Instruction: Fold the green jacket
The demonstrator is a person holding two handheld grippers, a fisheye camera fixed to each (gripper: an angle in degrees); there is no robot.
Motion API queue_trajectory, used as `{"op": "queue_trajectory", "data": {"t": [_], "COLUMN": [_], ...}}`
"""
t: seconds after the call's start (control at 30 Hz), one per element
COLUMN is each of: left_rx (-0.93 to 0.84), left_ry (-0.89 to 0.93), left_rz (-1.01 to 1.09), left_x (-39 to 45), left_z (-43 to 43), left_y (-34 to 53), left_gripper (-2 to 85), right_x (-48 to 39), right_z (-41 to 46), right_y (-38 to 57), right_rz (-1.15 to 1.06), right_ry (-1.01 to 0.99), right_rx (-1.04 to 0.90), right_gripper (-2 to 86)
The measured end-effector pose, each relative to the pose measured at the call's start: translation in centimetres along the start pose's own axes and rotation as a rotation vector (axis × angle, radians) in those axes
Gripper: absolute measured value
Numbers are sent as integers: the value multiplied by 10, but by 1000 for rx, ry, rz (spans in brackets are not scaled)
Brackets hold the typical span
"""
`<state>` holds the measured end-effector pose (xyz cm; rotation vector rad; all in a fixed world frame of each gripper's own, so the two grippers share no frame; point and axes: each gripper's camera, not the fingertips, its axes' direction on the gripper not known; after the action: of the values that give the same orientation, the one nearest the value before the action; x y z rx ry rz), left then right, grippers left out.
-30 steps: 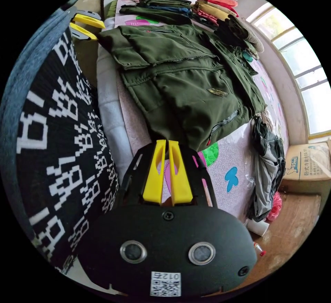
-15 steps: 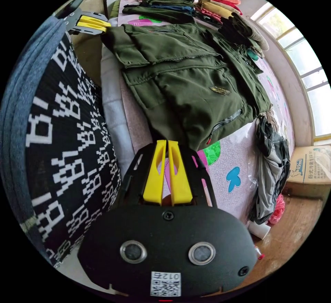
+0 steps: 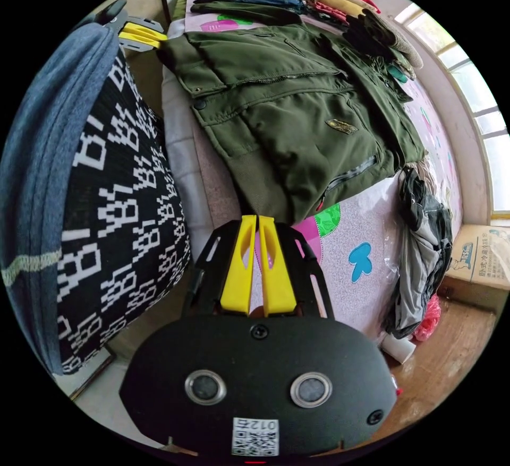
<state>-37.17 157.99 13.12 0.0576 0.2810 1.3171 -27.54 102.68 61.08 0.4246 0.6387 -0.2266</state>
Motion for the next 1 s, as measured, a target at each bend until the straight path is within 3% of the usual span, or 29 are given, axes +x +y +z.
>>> {"op": "queue_trajectory", "data": {"t": [0.2,0.33,0.53,0.73,1.0], "left_rx": [55,183,263,255,192], "left_ry": [61,78,91,148,271], "left_rz": [-102,-191,86,249,130], "left_x": [-18,-42,-7,14,-21], "left_z": [-13,-55,-54,-29,-2], "left_y": [6,10,-70,-117,-141], "left_gripper": [1,0,1,1,1], "right_x": [22,25,10,-8,20], "right_z": [-12,-62,-44,-2,31], "right_y": [16,40,0,-10,10], "right_rz": [58,52,-126,-328,-429], "right_ry": [-83,-45,-101,2,87], "right_rx": [30,194,279,249,167], "right_gripper": [9,17,64,71,37]}}
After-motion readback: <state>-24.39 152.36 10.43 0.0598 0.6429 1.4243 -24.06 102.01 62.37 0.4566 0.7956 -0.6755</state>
